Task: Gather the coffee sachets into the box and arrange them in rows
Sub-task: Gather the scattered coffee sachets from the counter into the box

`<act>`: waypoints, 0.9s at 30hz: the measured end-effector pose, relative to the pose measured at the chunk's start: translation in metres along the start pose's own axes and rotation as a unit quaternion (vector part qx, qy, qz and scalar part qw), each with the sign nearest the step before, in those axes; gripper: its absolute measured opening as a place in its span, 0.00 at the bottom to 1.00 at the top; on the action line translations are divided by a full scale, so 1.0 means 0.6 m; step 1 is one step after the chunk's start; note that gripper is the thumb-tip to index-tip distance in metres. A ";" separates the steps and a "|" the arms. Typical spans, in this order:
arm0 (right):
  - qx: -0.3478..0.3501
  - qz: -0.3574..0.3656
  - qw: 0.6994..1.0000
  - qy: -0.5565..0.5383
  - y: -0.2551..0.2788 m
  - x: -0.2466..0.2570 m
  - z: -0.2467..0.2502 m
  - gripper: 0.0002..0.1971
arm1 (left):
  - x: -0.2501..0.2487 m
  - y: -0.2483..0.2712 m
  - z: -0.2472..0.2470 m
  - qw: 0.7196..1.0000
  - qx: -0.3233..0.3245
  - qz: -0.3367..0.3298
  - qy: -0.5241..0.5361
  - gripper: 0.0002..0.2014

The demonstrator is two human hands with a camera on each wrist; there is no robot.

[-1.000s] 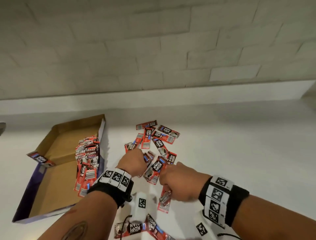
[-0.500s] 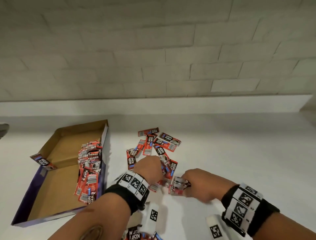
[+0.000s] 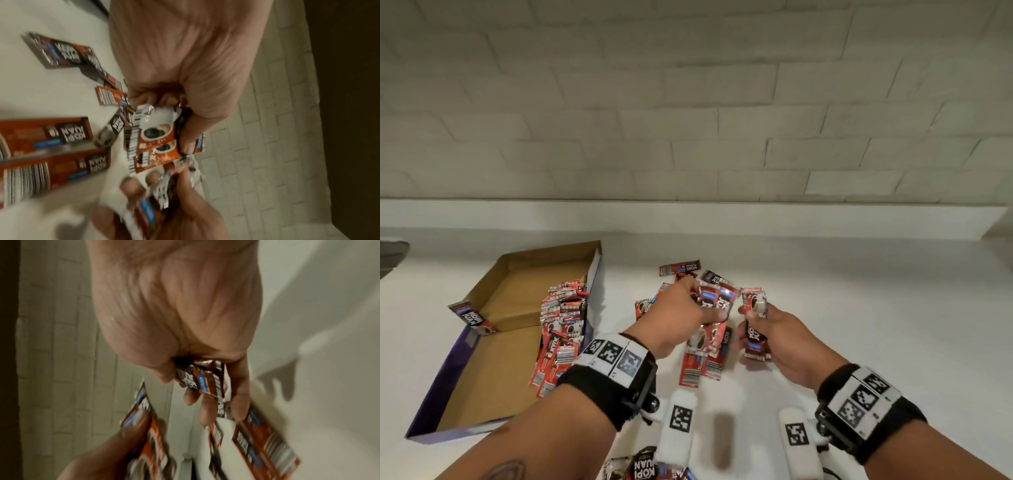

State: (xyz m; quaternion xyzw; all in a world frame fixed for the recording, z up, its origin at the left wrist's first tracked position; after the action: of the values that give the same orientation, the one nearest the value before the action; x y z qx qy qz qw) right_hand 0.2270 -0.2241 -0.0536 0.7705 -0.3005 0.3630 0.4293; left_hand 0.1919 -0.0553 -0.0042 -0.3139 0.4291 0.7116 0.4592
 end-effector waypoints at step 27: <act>0.246 -0.122 0.958 0.079 0.020 -0.055 -0.143 0.06 | 0.055 0.075 0.034 0.997 0.013 -0.032 0.065 0.18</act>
State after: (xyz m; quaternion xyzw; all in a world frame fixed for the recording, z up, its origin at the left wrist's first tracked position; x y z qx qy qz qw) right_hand 0.1733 -0.1489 -0.0434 0.8520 -0.0711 0.4302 0.2899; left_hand 0.1364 -0.0338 -0.0086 -0.3671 0.4576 0.6687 0.4568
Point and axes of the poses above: each hand's wrist, its own y-axis away from the middle knuckle, its own z-axis out of the back of the hand, x = y × z, the point moved 7 cm from there along -y, towards the middle knuckle, and after that the axes turned 14 degrees about -y, right-handed, at the moved point
